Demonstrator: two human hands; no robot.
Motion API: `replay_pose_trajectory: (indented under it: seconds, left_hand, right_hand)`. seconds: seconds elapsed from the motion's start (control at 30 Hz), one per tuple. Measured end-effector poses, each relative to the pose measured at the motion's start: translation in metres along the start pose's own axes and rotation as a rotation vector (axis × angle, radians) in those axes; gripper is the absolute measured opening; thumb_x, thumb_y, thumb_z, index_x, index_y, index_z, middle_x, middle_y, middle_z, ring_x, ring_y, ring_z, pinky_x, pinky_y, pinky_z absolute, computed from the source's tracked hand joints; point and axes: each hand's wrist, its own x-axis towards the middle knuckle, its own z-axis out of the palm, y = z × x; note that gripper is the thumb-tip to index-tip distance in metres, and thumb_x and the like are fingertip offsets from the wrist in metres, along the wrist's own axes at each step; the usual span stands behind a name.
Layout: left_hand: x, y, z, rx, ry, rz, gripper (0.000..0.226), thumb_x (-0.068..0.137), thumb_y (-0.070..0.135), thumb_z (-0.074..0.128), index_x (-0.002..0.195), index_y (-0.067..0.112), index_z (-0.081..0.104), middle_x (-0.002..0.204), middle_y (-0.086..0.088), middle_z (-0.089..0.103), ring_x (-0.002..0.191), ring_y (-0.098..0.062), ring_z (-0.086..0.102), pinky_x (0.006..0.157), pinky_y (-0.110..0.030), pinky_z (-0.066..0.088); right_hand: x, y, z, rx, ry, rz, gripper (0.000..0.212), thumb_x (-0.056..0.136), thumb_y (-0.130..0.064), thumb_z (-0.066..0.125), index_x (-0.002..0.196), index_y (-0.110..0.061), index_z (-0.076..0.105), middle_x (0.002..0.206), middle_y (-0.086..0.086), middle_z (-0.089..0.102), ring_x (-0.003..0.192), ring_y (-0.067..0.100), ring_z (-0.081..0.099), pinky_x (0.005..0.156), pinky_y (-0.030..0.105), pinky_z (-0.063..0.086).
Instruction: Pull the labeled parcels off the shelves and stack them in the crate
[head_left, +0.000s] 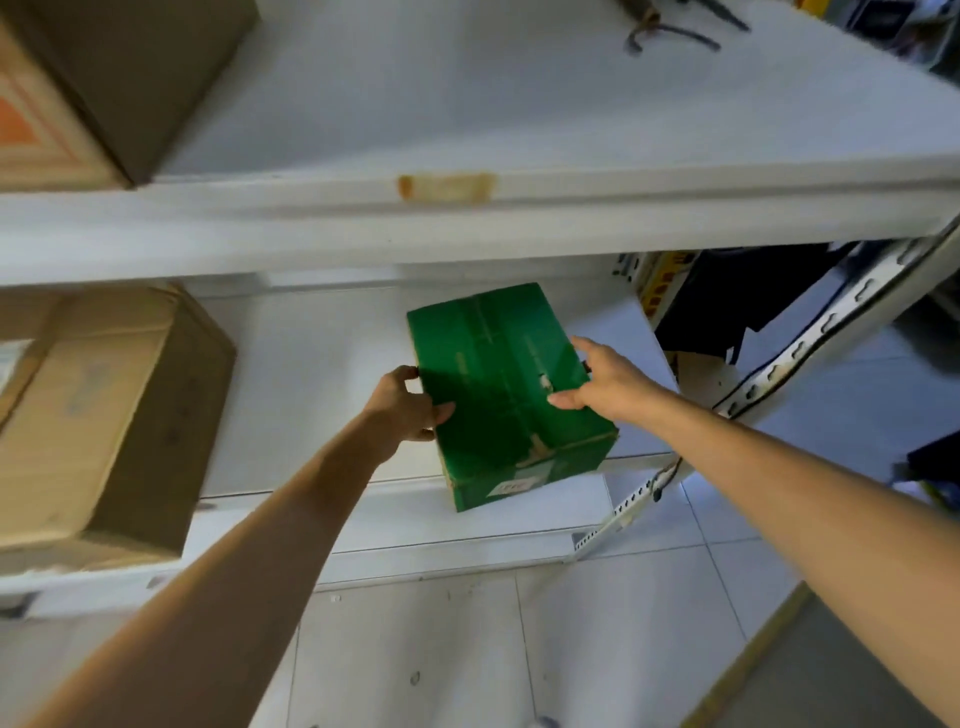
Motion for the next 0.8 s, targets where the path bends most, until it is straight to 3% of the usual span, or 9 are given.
replay_pose_trajectory:
  seconds: [0.07,0.13,0.23,0.3,0.43,0.6,0.7,0.8]
  left_hand:
    - [-0.006,0.0,-0.001,0.033,-0.009,0.029,0.061,0.087,-0.017,0.056,0.14,0.006,0.039,0.128,-0.024,0.057,0.108,-0.036,0.059,0.087,-0.047,0.054]
    - [-0.011,-0.003,-0.009,0.047,-0.028,0.064,0.062,0.085,-0.02,0.056,0.14,0.004,0.04,0.118,-0.023,0.061,0.096,-0.032,0.064,0.083,-0.044,0.056]
    - [-0.027,-0.011,-0.033,0.025,-0.072,0.097,0.063,0.082,-0.029,0.049,0.135,0.004,0.043,0.09,-0.011,0.06,0.065,-0.02,0.064,0.049,-0.028,0.058]
    - [-0.044,-0.016,-0.056,0.048,-0.085,0.128,0.066,0.079,-0.032,0.047,0.132,0.006,0.044,0.091,-0.008,0.055,0.071,-0.021,0.059,0.044,-0.026,0.055]
    - [-0.084,-0.023,-0.107,0.097,-0.148,0.175,0.056,0.08,-0.024,0.057,0.123,0.01,0.046,0.107,-0.015,0.056,0.083,-0.024,0.059,0.07,-0.042,0.057]
    - [-0.131,-0.012,-0.156,0.138,-0.12,0.273,0.063,0.085,-0.011,0.062,0.142,0.01,0.042,0.123,-0.016,0.058,0.108,-0.032,0.058,0.083,-0.043,0.055]
    - [-0.155,0.003,-0.17,0.191,-0.104,0.333,0.064,0.086,-0.004,0.066,0.143,0.014,0.044,0.13,-0.016,0.06,0.112,-0.032,0.06,0.096,-0.047,0.051]
    - [-0.173,0.012,-0.176,0.188,-0.081,0.363,0.064,0.086,-0.001,0.067,0.143,0.016,0.044,0.132,-0.015,0.059,0.116,-0.033,0.06,0.096,-0.05,0.051]
  right_hand:
    - [-0.007,-0.004,0.003,0.063,0.014,0.036,0.1,0.078,-0.018,0.08,0.155,-0.023,0.016,0.158,0.007,0.026,0.141,0.028,0.032,0.116,0.043,0.03]
    - [-0.022,-0.008,0.01,0.136,0.009,0.054,0.105,0.078,-0.012,0.079,0.155,-0.029,0.009,0.16,0.004,0.018,0.144,0.027,0.025,0.117,0.042,0.027]
    - [-0.051,-0.013,0.034,0.171,0.004,0.077,0.118,0.073,-0.003,0.081,0.155,-0.031,0.001,0.162,0.001,0.011,0.146,0.026,0.019,0.118,0.042,0.024]
    - [-0.07,-0.023,0.058,0.219,0.043,0.07,0.116,0.072,-0.004,0.082,0.156,-0.027,0.005,0.161,0.001,0.016,0.145,0.023,0.023,0.118,0.037,0.024]
    - [-0.109,-0.055,0.1,0.283,0.109,0.089,0.112,0.073,-0.011,0.082,0.155,-0.024,0.007,0.16,0.003,0.017,0.145,0.024,0.022,0.116,0.038,0.024]
    - [-0.149,-0.101,0.118,0.295,0.143,0.055,0.103,0.071,-0.014,0.084,0.152,-0.021,0.021,0.155,0.003,0.031,0.141,0.024,0.032,0.113,0.038,0.029]
    - [-0.164,-0.125,0.111,0.314,0.142,0.052,0.109,0.067,-0.017,0.088,0.153,-0.021,0.022,0.154,0.003,0.033,0.138,0.025,0.037,0.114,0.04,0.032]
    - [-0.173,-0.137,0.103,0.363,0.166,0.007,0.114,0.062,-0.014,0.091,0.153,-0.02,0.023,0.152,0.006,0.039,0.135,0.026,0.042,0.112,0.042,0.037]
